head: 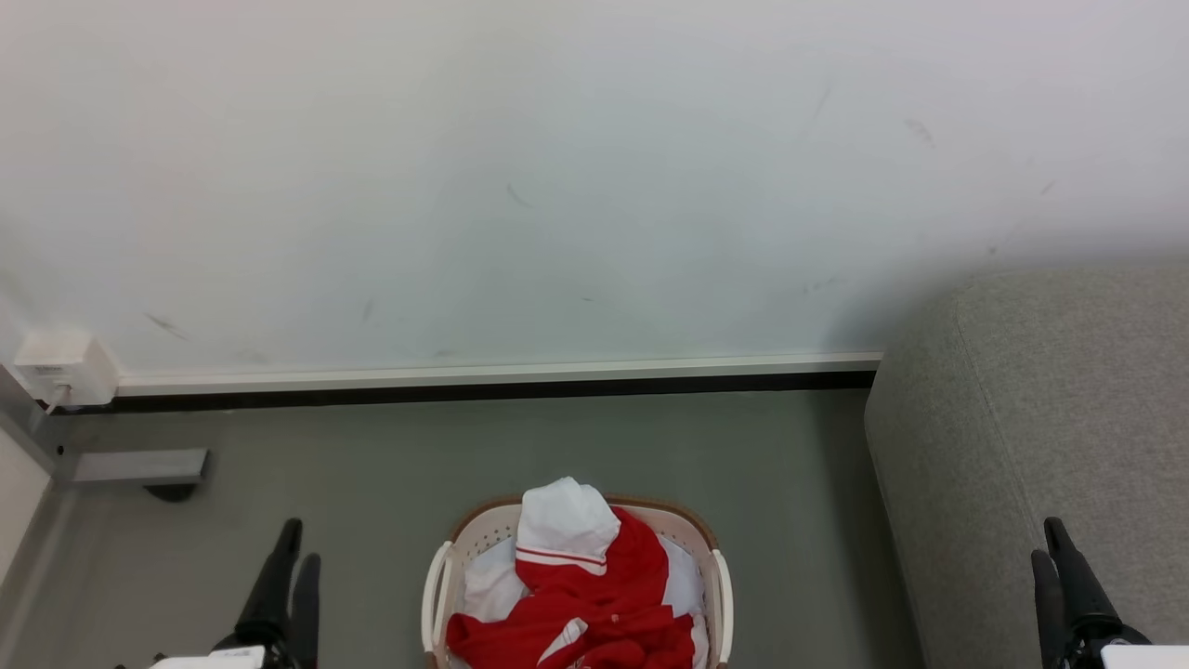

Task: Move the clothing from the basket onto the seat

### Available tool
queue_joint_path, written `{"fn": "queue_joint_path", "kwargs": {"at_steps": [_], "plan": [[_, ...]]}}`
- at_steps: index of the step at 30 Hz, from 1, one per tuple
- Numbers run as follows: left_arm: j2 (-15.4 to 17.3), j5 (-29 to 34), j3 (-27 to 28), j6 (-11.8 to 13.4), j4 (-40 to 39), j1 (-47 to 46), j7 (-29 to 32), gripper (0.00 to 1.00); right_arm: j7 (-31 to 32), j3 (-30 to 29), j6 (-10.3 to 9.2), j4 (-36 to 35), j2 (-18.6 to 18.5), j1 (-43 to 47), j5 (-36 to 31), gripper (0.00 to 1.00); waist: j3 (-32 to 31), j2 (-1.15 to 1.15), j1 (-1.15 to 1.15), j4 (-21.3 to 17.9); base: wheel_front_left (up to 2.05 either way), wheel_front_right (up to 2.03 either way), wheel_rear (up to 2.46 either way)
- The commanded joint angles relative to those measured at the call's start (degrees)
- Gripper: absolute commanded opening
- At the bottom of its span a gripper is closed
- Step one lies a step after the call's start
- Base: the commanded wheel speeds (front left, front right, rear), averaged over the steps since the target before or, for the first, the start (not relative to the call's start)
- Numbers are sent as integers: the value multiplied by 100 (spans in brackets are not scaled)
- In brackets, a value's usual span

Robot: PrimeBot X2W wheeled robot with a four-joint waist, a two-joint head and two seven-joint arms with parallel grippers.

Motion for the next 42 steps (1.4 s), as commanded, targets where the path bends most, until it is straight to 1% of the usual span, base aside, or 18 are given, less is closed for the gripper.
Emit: {"fn": "queue_joint_path", "kwargs": {"at_steps": [1, 9, 16, 22, 29, 32, 42], "plan": [[13, 23, -30, 0, -55, -31, -63, 100, -63, 41, 0, -45, -23, -37, -40, 100, 1, 0, 0, 3, 0, 0, 0], [20, 195, -104, 0, -91, 1, -268, 100, -268, 126, -1, -60, -32, -30, -465, 100, 4, 0, 0, 9, 0, 0, 0], [27, 692, -128, 1, -106, 13, -454, 100, -455, 177, -1, -152, -41, -24, -1380, 100, 7, 0, 0, 13, 0, 0, 0], [33, 1348, -176, 40, -170, 26, -604, 100, -605, 286, -2, -311, -48, 3, -2303, 100, 12, 0, 0, 14, 0, 0, 0], [39, 2190, -242, 150, -328, 64, -766, 100, -769, 485, -3, -449, -56, 41, -3385, 100, 20, 0, 0, 9, 0, 0, 0], [42, 2649, -274, 191, -401, 94, -833, 100, -835, 567, -3, -459, -60, 36, -3776, 100, 23, 0, 0, -1, 0, 0, 0], [49, 3774, -396, 285, -548, 173, -1037, 100, -1042, 806, -4, -375, -69, -35, -4878, 100, 19, 0, 0, -23, 0, 0, 0]]}}
